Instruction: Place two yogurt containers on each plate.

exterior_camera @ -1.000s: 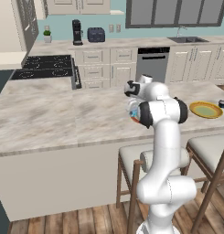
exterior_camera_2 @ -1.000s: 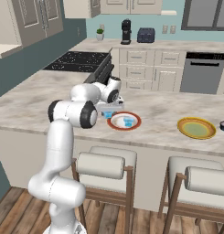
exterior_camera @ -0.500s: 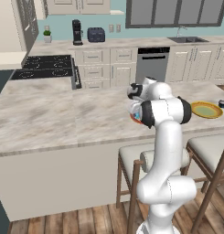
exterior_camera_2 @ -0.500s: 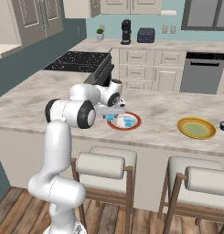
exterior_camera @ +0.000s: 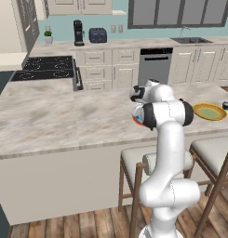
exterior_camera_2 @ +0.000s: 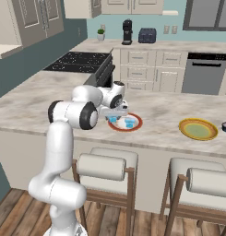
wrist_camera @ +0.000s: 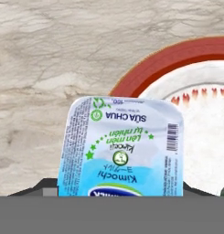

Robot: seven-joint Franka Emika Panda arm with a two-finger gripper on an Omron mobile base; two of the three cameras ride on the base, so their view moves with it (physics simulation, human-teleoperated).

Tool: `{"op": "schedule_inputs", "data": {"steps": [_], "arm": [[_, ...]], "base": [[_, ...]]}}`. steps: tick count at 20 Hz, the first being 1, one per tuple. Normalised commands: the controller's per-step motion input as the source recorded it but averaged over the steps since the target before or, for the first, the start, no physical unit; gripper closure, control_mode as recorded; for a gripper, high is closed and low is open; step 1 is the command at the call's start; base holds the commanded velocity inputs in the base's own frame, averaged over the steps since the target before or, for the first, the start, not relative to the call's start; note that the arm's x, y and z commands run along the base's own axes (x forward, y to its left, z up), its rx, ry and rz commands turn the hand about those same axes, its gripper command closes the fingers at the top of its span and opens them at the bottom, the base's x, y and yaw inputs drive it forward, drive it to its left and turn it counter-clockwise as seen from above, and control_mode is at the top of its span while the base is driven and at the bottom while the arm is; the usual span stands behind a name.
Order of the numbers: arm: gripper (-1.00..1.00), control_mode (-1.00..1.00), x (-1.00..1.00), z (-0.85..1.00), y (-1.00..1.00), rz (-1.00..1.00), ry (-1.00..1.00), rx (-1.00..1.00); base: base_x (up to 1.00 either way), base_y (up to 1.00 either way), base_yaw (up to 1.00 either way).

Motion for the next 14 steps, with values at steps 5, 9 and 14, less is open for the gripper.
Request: {"op": "schedule_inputs", "data": {"steps": [5,9,14], "arm": [[1.00,-1.00,0.11,-0.08,-0.09,0.00,0.06,0.00],[1.00,-1.00,0.09,-0.03,-0.05,0.00,0.05,0.00],[-1.00,-1.00,0.05,-0.08,0.00,0.00,0.04,0.00]], "base": [[0.00,0.00,0.00],[0.00,0.00,0.00],[0.00,0.00,0.00]]}}
